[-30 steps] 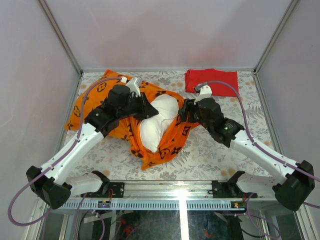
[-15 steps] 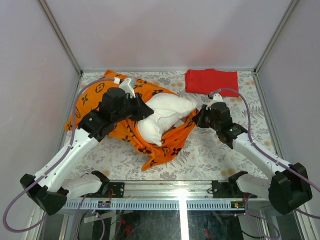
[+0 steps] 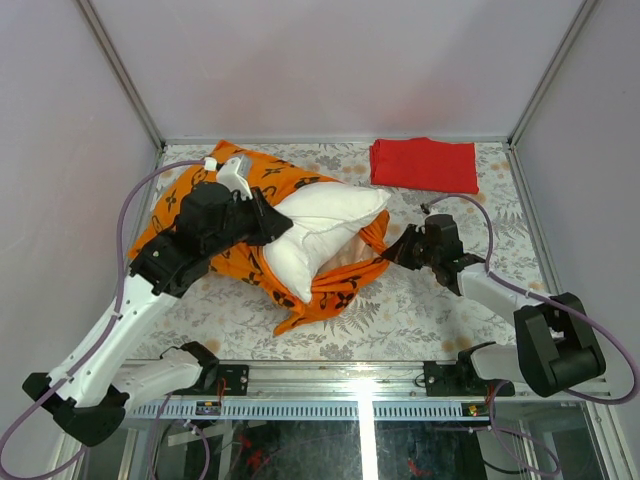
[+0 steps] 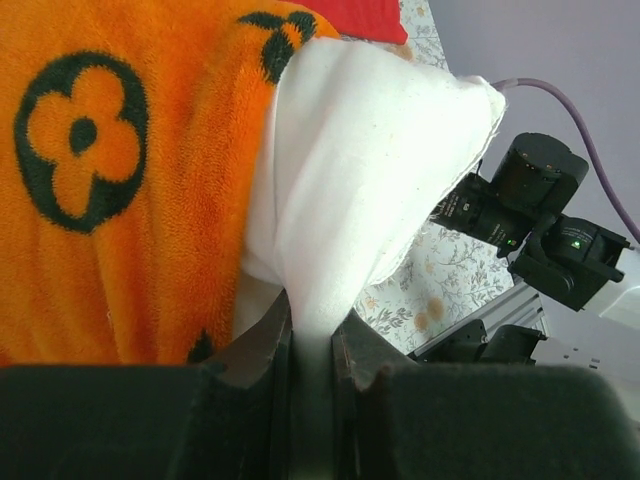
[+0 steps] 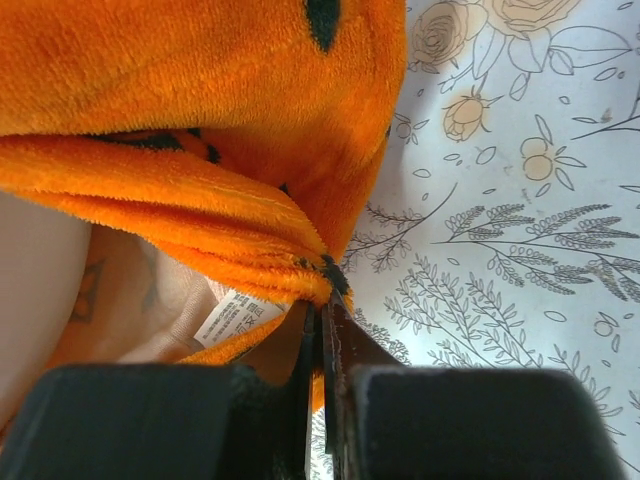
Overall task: Remove the pillowcase from the pillow
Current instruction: Remove the pillow from the pillowcase.
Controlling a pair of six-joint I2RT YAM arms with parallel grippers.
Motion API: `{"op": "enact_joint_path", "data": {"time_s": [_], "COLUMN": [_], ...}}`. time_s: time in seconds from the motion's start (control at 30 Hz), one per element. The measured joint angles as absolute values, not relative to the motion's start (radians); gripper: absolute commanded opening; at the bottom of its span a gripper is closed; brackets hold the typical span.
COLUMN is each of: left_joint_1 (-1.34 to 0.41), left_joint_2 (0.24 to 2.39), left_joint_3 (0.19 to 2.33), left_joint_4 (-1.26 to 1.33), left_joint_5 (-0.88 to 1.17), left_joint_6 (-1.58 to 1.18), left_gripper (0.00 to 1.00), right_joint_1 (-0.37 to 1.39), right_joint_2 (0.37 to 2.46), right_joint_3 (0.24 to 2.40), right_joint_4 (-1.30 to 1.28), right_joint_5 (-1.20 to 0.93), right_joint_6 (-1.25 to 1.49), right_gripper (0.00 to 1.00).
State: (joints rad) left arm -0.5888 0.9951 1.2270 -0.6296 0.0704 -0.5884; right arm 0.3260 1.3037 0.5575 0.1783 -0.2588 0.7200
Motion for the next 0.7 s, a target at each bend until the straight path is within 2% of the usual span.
{"op": "enact_joint_path", "data": {"time_s": [0.07,0.1,0.13,0.17,0.2,0.23,0.3,0.37,0.47,0.63,0.7], "left_joint_1": [-0.589,-0.589,-0.589,-0.589,-0.589,-0.589,-0.588,-0.588,-0.588,-0.587,-0.587], "left_joint_2": [0.987,0.982,0.978,0.974,0.971,0.97,0.967,0.965,0.965,0.976,0.989], "left_joint_3": [1.227,1.227,1.227,1.227,1.227,1.227,1.229,1.232,1.232,1.232,1.232], "left_joint_4": [-0.635,-0.638,-0.641,-0.643,-0.645,-0.645,-0.642,-0.643,-0.643,-0.628,-0.616], "left_joint_5": [0.065,0.063,0.061,0.06,0.059,0.059,0.053,0.047,0.044,0.045,0.046], "left_joint_6": [-0.588,-0.589,-0.589,-0.589,-0.589,-0.588,-0.588,-0.587,-0.586,-0.587,-0.587], "left_gripper": [0.0,0.0,0.0,0.0,0.0,0.0,0.0,0.0,0.0,0.0,0.0], "right_joint_1": [0.326,0.326,0.326,0.326,0.325,0.325,0.316,0.306,0.3,0.292,0.287], "right_joint_2": [1.309,1.309,1.309,1.309,1.309,1.309,1.309,1.306,1.254,1.021,0.921], "right_joint_3": [0.558,0.557,0.558,0.558,0.558,0.557,0.545,0.53,0.513,0.509,0.511], "right_joint_4": [0.189,0.192,0.195,0.197,0.197,0.197,0.192,0.186,0.156,0.084,0.056], "right_joint_5": [-0.273,-0.275,-0.276,-0.278,-0.28,-0.28,-0.275,-0.275,-0.273,-0.238,-0.215], "right_joint_6": [0.735,0.739,0.743,0.746,0.75,0.752,0.746,0.741,0.733,0.726,0.726], "right_gripper": [0.02,0.07,0.16,0.37,0.53,0.65,0.78,0.84,0.85,0.89,0.98]}}
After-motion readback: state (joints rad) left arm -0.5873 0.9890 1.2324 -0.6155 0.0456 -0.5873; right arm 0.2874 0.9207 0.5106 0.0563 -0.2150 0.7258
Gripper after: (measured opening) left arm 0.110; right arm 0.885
